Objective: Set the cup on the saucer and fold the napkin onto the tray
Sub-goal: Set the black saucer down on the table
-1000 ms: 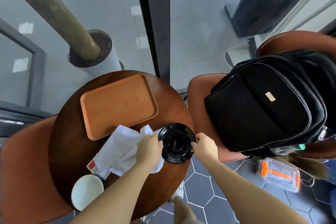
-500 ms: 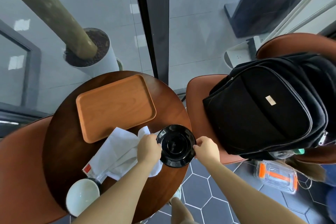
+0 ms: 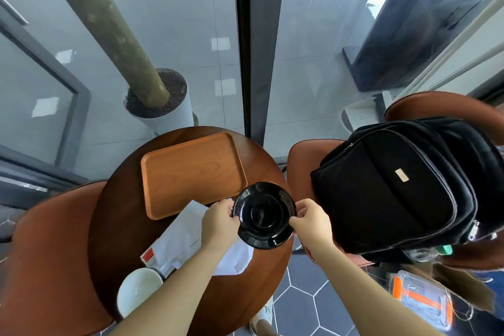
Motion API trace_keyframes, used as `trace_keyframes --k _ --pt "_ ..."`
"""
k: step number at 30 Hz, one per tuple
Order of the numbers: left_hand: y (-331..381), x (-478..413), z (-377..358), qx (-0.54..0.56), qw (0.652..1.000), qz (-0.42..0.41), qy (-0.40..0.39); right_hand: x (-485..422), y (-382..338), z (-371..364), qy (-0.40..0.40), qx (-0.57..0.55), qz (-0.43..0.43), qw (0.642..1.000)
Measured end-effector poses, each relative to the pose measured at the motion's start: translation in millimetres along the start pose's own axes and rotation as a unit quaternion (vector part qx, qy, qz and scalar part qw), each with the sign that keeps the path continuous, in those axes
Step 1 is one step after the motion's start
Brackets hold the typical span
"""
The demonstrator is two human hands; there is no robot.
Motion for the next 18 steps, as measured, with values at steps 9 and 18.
trace_keyframes --k 9,18 --pt "-25.9 15.6 70.7 0.033 0.997 0.039 0.056 20.8 -69.1 -24.0 -0.046 0.003 0.082 0.996" --pt "-96.4 33.4 147.5 0.054 0.985 0.098 0.128 58.7 -146.3 -94.5 -0.12 0.063 0.168 0.976"
Point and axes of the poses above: each hand's wrist, its own x-axis away from the middle knuckle, its own z-axis out of the back of the hand, y = z × x, the point moved 8 cm from there along -x, towards the middle knuckle, and after that the axes turned 6 degrees about y, right-handed, at the moved point
